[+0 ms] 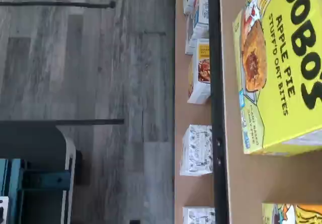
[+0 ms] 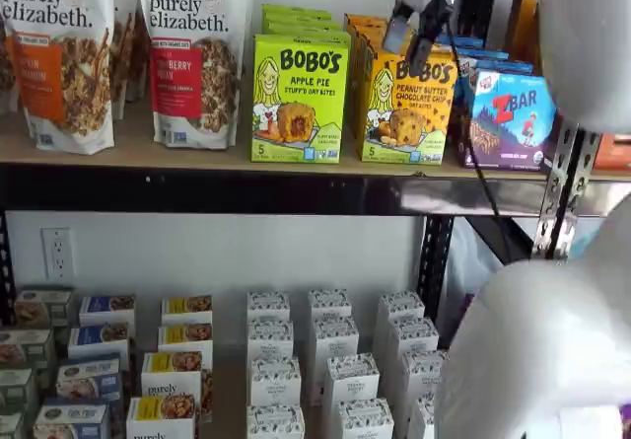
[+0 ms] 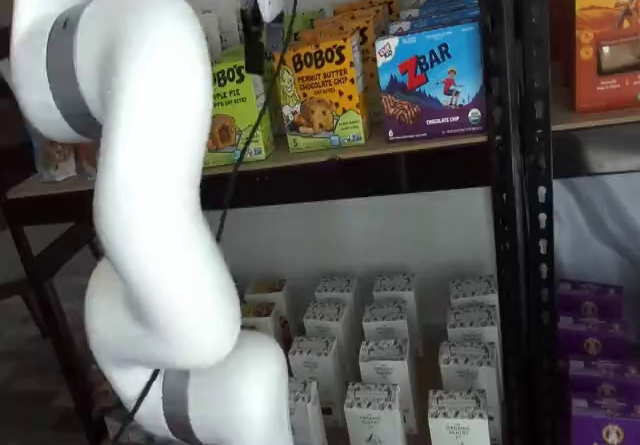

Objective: Pick up the orange box on the top shelf, the fifth box from the left

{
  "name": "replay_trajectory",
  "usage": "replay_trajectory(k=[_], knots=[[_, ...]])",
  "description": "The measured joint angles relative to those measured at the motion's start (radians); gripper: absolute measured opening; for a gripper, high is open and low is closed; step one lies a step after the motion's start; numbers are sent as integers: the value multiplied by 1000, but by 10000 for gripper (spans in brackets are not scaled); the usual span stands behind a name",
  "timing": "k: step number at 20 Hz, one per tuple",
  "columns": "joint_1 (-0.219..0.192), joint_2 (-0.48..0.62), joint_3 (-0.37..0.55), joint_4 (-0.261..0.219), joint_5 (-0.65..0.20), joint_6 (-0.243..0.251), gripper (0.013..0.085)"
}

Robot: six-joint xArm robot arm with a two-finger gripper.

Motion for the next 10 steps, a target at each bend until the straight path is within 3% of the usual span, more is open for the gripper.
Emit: replay_trajectory(k=[3, 10], knots=[[-13, -60, 71, 37, -58, -6, 850], [-18, -114, 126, 64, -84, -3, 850]])
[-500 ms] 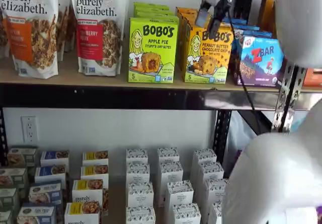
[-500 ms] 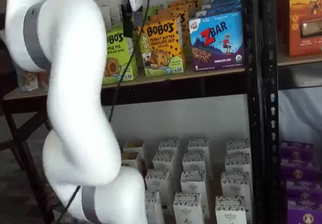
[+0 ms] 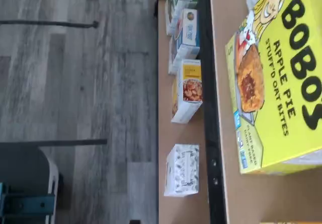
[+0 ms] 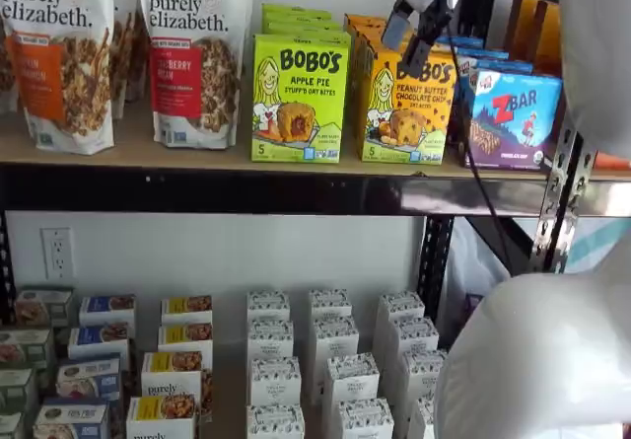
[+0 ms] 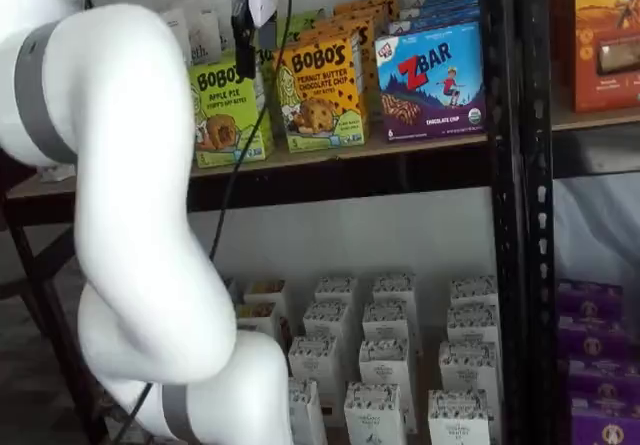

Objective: Pick up the orange box on the top shelf, the fifth box from the left

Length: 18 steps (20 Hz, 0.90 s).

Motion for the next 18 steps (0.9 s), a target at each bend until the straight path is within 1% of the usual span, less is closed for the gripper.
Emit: replay_trajectory(k=[4, 8, 10, 14, 18], knots=[[-15, -17, 26, 28, -47, -11, 850], [-47, -16, 34, 66, -92, -35, 850], [-67, -4, 26, 79, -111, -51, 850], [-101, 34, -12, 99, -101, -78, 850], [-127, 62, -25, 107, -129, -108, 850]])
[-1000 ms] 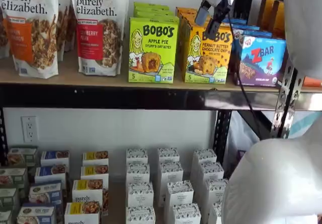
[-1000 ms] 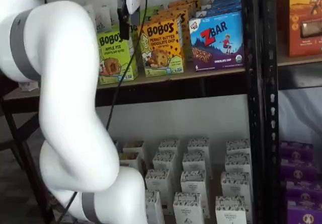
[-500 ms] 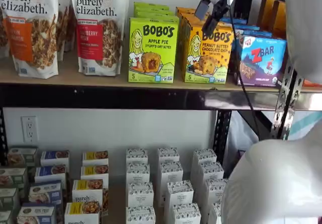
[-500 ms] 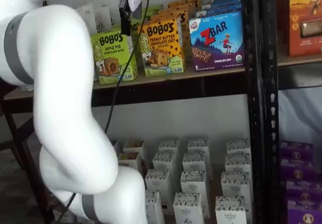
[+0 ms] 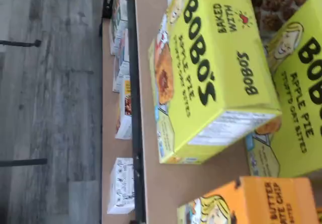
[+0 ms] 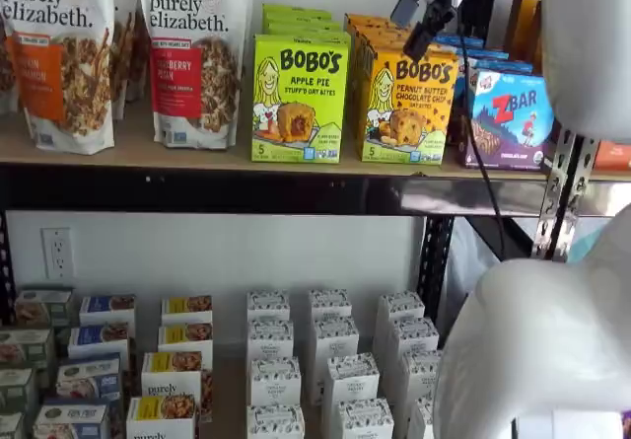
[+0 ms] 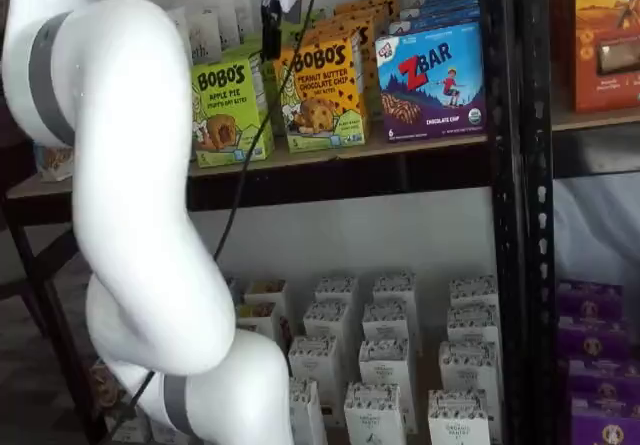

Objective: Pick up the orange box on the top shelf, the fifth box from the left

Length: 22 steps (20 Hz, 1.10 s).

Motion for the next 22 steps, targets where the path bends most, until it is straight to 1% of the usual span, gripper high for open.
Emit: replay_trajectory(k=[4, 8, 13, 17, 22], knots=[[-23, 23, -9, 2, -16, -27, 850], [-45, 61, -39, -21, -6, -58, 850], [-66, 81, -39, -26, -40, -90, 850], [-62, 111, -62, -70, -35, -99, 850], [-46, 134, -68, -124, -41, -103, 850]])
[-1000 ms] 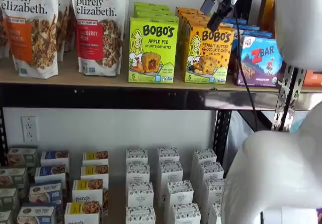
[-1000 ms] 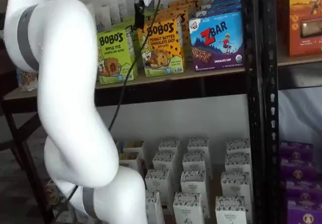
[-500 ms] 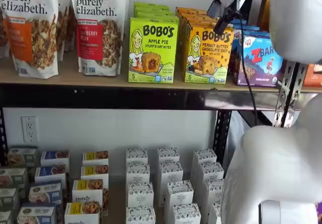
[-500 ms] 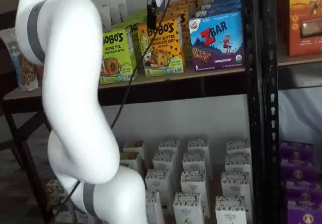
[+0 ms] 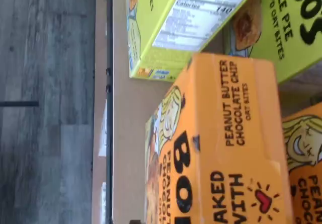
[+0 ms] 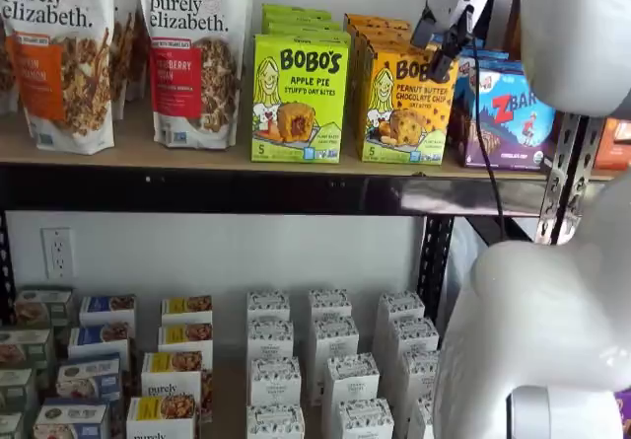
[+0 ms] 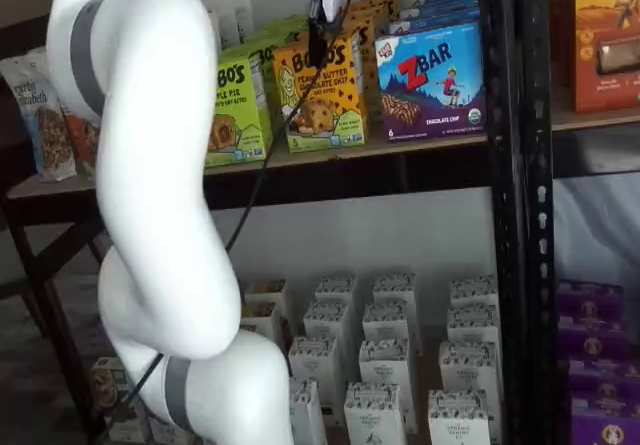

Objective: Pick up the orange box on the top shelf, the fifth box from the left

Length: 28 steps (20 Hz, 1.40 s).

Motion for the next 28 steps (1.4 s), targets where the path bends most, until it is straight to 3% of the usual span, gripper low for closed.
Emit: replay_trajectory(k=[11, 19, 24, 28], knots=[[49, 71, -58, -75, 59, 33, 850], [67, 69, -47, -134, 56, 40, 850], [71, 66, -38, -141, 58, 41, 850], [71, 62, -31, -134, 55, 42, 730]])
